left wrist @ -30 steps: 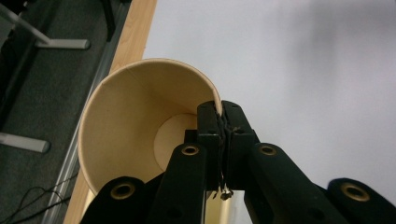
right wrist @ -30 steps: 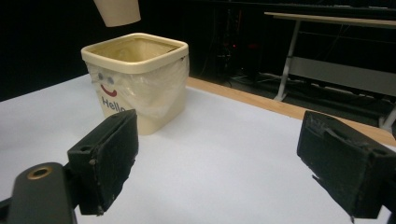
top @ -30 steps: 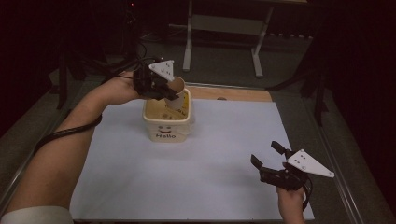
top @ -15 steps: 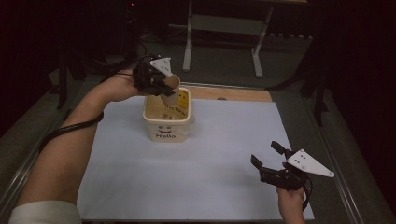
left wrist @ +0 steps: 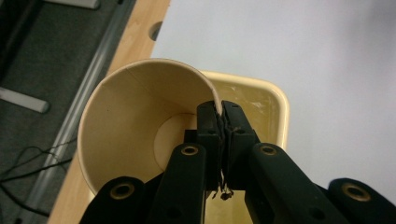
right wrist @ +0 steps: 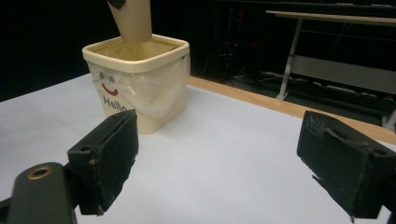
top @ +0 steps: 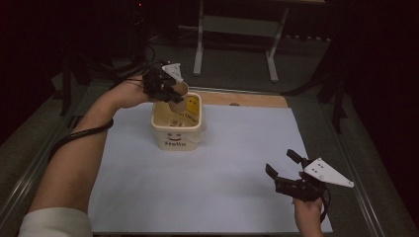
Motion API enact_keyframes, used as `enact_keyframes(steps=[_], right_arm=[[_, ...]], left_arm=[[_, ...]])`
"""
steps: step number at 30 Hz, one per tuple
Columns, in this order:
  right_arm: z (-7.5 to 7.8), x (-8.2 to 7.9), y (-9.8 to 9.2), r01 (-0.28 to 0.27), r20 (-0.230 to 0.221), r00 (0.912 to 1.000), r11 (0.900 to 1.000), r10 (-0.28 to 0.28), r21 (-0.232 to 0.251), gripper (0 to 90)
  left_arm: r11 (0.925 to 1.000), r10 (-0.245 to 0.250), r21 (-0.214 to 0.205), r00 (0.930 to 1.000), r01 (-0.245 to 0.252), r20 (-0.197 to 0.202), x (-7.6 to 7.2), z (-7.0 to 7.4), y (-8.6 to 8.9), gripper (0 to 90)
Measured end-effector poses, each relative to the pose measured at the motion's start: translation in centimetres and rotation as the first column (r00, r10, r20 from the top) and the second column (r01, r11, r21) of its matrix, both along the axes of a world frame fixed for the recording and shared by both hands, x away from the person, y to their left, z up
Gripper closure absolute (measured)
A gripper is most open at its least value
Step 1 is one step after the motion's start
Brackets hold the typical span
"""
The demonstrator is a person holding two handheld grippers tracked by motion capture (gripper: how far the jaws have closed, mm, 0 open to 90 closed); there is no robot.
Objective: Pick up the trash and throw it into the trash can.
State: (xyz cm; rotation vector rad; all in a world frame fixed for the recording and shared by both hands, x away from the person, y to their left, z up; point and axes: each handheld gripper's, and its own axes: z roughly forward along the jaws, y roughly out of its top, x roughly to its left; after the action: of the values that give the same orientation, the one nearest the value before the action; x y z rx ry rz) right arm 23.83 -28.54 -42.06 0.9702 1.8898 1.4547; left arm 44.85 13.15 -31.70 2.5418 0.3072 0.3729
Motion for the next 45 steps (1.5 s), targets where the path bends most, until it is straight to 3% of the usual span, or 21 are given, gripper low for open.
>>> enact_keyframes(steps=[9,11,14,15,17,22,27,31,38,39,42,45], right_arm=[[0.0,0.0,0.1,-0.004,-0.007,1.0000,1.0000,0.004,-0.001,12.5],[0.0,0.1,0.0,-0.003,-0.008,1.0000,1.0000,0.003,0.001,12.5],[0.0,0.1,0.1,-0.004,-0.007,1.0000,1.0000,0.004,0.003,12.5],[0.0,0.1,0.1,-0.004,-0.007,1.0000,1.0000,0.004,0.000,12.5],[0.0,0.1,0.1,-0.005,-0.007,1.0000,1.0000,0.005,-0.001,12.5],[0.1,0.0,0.1,-0.006,-0.002,1.0000,1.0000,0.006,-0.001,12.5],[0.1,0.0,0.1,-0.006,-0.003,1.0000,1.0000,0.006,0.002,12.5],[0.1,0.0,0.1,-0.007,-0.001,1.0000,1.0000,0.007,0.000,12.5],[0.2,-0.1,0.2,-0.006,0.000,1.0000,1.0000,0.006,0.001,12.5],[0.2,-0.1,0.2,-0.007,0.003,1.0000,1.0000,0.007,0.001,12.5],[0.2,-0.1,0.3,-0.007,0.001,1.0000,1.0000,0.007,-0.001,12.5],[0.2,-0.1,0.3,-0.009,0.001,1.0000,1.0000,0.009,-0.003,12.5]], left_arm=[[0.9998,0.020,-0.009,0.9994,-0.020,-0.028,0.8,-1.3,0.2,86.7],[0.9998,0.015,-0.010,0.9999,-0.015,-0.003,0.7,-1.6,0.2,81.7],[0.9998,0.015,-0.014,0.9998,-0.015,-0.009,0.7,-1.7,0.3,73.8],[0.9991,0.038,-0.017,0.9982,-0.039,-0.047,0.8,-1.7,0.4,66.8],[0.9982,0.053,-0.025,0.9961,-0.054,-0.072,0.8,-1.7,0.4,60.9],[0.9956,0.080,-0.045,0.9946,-0.083,-0.067,0.5,-1.4,0.7,51.4],[0.9919,0.095,-0.079,0.9941,-0.099,-0.051,-0.6,-0.7,1.2,41.4],[0.9881,0.110,-0.101,0.9922,-0.116,-0.057,-1.4,-0.3,1.5,27.3],[0.9826,0.137,-0.118,0.9886,-0.143,-0.063,-2.9,0.0,2.1,17.5],[0.9773,0.148,-0.142,0.9863,-0.157,-0.072,-3.7,0.2,2.5,17.5],[0.9711,0.146,-0.177,0.9851,-0.160,-0.092,-4.7,0.3,3.2,9.3],[0.9752,0.113,-0.182,0.9902,-0.126,-0.083,-6.0,0.1,3.7,3.5]])
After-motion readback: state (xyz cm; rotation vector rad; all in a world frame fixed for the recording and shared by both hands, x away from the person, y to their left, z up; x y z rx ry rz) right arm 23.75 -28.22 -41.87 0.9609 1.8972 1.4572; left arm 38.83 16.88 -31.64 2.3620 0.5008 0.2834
